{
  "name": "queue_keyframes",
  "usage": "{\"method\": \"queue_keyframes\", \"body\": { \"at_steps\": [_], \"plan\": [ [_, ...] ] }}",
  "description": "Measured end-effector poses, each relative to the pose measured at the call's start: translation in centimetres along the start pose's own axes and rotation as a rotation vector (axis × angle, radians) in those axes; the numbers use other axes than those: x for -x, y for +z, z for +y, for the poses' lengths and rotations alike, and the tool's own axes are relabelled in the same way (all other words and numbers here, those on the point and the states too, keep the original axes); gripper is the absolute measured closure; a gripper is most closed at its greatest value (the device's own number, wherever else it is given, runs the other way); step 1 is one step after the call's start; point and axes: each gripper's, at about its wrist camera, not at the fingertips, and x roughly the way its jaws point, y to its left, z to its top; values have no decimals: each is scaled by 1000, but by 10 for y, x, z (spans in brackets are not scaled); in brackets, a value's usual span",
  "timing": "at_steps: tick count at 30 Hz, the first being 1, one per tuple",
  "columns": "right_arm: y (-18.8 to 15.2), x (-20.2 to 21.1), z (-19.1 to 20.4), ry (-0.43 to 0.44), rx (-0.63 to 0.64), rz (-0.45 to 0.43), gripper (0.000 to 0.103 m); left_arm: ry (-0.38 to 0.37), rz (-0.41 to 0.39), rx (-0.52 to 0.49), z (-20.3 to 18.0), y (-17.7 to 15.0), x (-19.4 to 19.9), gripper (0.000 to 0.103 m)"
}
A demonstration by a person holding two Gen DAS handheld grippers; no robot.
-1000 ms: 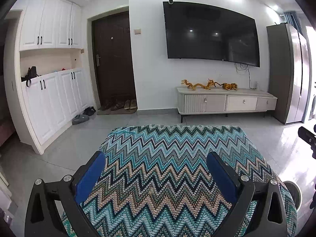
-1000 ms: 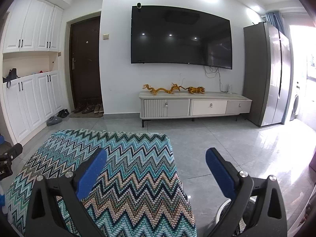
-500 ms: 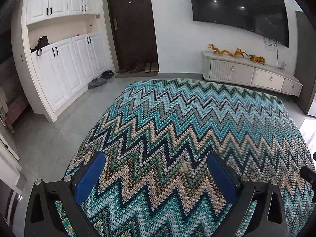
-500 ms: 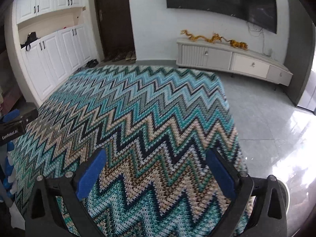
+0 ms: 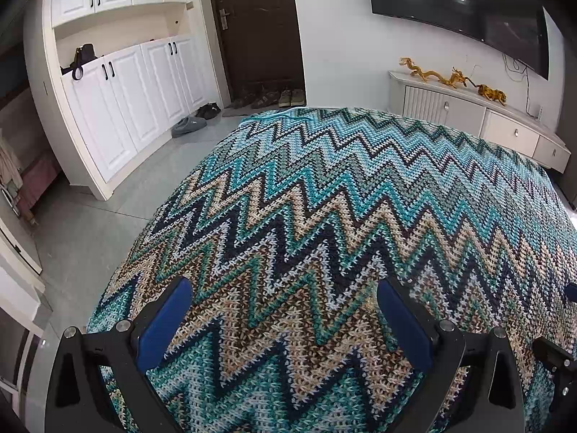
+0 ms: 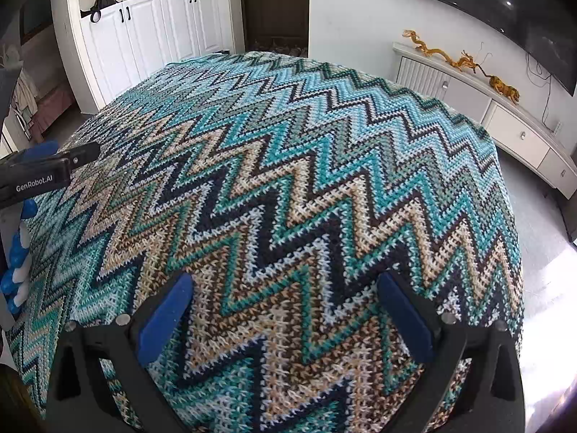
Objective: Collect trash
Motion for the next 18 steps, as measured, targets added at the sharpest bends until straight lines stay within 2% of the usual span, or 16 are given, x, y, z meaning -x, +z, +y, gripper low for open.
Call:
{"method": "queue_keyframes", "body": {
  "at_steps": [7, 18],
  "plan": [
    [-1, 3, -1, -6, 3, 0, 0, 7, -15, -2, -2, -3, 7, 0],
    [-1, 2, 0, -6, 3, 0, 0, -10, 49, -20, -5, -1, -3, 0]
  ]
}}
